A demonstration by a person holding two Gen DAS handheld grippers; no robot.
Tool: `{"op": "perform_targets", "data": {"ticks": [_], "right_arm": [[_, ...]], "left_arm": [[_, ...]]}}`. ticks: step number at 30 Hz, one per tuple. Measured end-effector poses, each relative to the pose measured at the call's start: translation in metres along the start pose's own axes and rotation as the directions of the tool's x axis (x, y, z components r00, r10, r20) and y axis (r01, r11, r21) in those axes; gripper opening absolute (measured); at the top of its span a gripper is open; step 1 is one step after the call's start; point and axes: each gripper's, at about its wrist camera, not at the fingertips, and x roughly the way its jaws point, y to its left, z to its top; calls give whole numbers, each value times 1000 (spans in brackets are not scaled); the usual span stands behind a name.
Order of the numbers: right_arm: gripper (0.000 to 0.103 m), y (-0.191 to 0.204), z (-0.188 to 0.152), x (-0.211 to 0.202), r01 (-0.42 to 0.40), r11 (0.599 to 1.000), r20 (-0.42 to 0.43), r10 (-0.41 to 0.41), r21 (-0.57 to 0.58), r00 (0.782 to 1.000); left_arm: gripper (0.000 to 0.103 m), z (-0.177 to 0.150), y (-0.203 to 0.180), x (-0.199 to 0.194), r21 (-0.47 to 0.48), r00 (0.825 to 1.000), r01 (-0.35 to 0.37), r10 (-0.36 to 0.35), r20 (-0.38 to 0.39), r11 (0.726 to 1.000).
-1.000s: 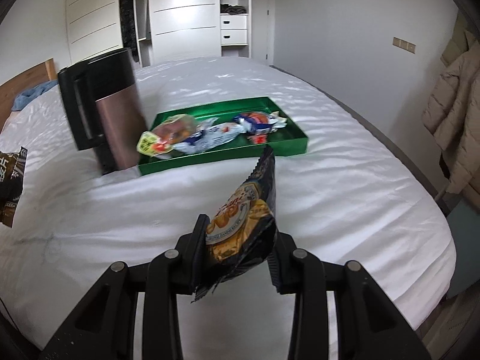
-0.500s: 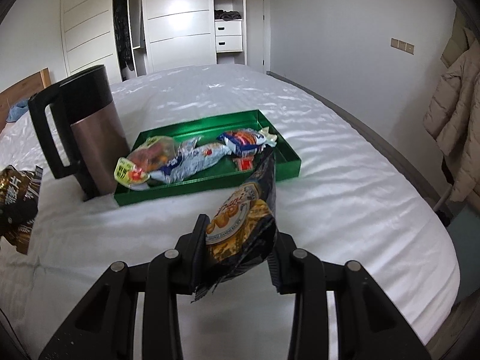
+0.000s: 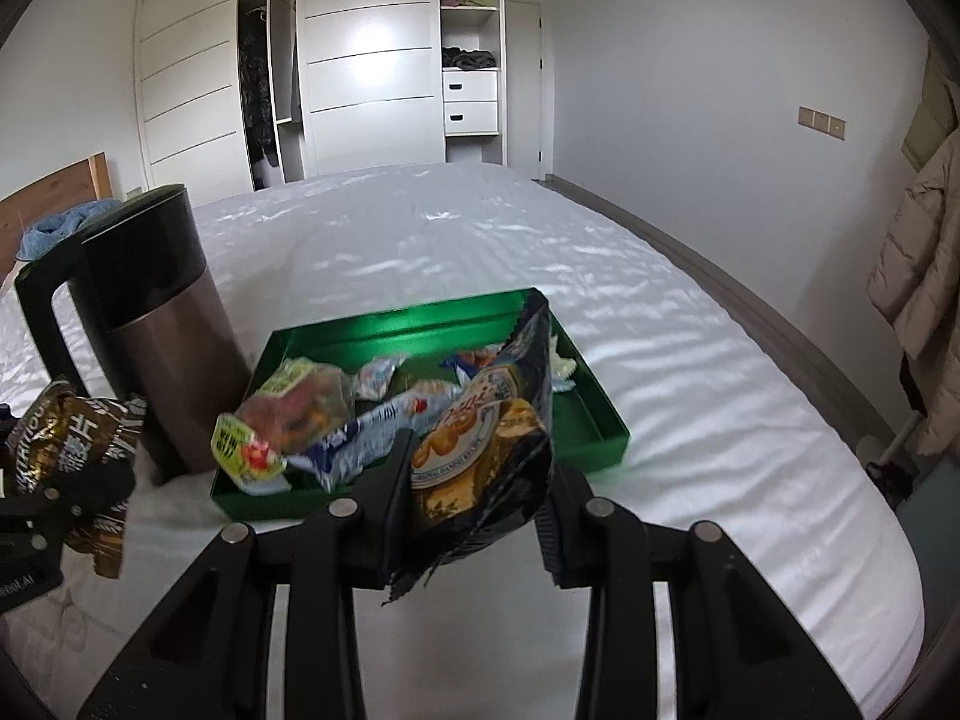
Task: Organize snacks
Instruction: 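Lower the Nutritious bag and Danisa packet over the green tray with both tools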
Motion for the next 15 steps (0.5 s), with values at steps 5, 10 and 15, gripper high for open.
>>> {"op": "perform_targets", "data": {"ticks": [5, 10, 15], "right_arm": [[100, 2, 10, 19, -8, 1000, 4, 8, -5, 1000], [100, 2, 23, 41, -10, 1000, 13, 10, -6, 1000], [100, 10, 45, 71, -10, 999, 26, 11, -48, 1000]], "left_arm": [[30, 18, -9, 18, 16, 1000, -5, 4, 10, 1000], [30, 39, -12, 39, 18, 1000, -22, 22, 20, 1000], [30, 57, -10, 66, 28, 998, -61, 61, 25, 998]]}}
